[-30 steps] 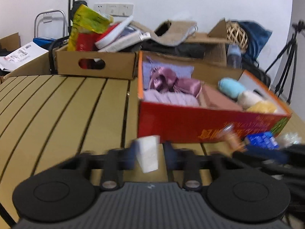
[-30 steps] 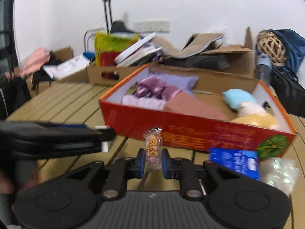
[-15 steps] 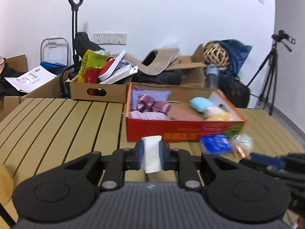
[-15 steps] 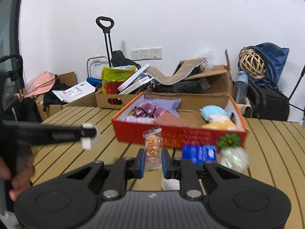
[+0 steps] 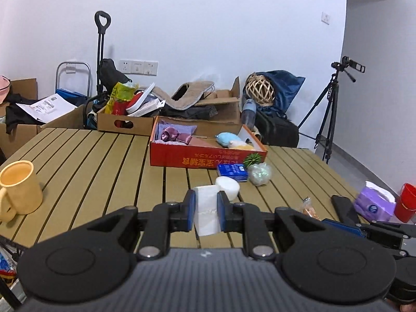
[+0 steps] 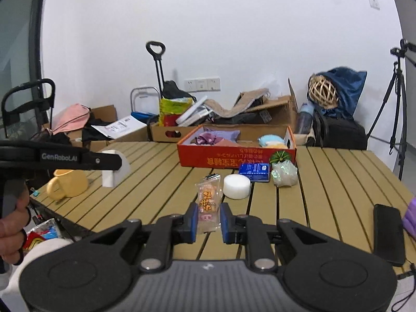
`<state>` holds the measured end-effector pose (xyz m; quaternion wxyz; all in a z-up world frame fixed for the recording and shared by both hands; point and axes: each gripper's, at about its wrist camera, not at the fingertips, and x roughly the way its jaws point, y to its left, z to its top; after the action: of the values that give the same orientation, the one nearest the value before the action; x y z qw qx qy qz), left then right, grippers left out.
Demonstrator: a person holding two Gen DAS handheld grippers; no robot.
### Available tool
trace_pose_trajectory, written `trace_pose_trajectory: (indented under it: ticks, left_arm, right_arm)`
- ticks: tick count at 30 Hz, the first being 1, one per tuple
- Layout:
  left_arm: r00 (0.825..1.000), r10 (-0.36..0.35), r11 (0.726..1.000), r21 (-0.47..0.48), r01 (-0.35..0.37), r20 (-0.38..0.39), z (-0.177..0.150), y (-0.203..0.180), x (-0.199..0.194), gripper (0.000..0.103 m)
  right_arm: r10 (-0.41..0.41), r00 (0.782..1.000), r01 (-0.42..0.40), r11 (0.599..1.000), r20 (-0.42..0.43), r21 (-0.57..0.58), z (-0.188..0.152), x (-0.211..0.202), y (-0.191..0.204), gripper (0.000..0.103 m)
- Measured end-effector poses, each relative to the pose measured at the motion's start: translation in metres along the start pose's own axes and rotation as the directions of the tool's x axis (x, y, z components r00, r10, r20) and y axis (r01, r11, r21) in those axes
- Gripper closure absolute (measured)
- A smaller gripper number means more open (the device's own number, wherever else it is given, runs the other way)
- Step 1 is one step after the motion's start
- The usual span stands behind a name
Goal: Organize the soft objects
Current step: 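Carry the white block with the left gripper into the box while the right carries the candy packet there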
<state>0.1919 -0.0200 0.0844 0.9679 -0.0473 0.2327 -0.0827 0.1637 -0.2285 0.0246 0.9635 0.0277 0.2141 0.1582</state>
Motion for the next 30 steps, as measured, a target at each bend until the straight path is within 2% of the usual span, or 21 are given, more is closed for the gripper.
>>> trace_pose_trajectory:
  ticks: [7, 17, 24, 30]
  left_arm:
    - [0.999, -0.006, 1.000, 0.018, 0.005, 0.048, 0.005, -0.008, -0.028, 0.084]
    - [0.999, -0.014, 1.000, 0.009, 0.014, 0.052, 0.010, -0.005, -0.022, 0.084]
    - [0.998, -0.030, 0.999, 0.024, 0.028, 0.053, 0.042, 0.003, 0.033, 0.084]
    - [0.998, -0.047, 0.999, 0.018, 0.047, 0.044, 0.091, 0.014, 0.123, 0.084]
  right_arm:
    - [-0.008, 0.999, 0.007, 1.000, 0.054, 0.005, 0.003, -0.032, 0.003, 0.086]
    - [-0.018, 0.999, 0.017, 1.000, 0.050, 0.009, 0.009, -0.026, 0.001, 0.086]
    - [-0.007, 1.000, 0.007, 1.000, 0.025, -0.002, 0.031, 0.018, -0.011, 0.086]
    - [-0.013, 1.000, 0.013, 1.000, 0.009, 0.013, 0.074, 0.088, -0.040, 0.086]
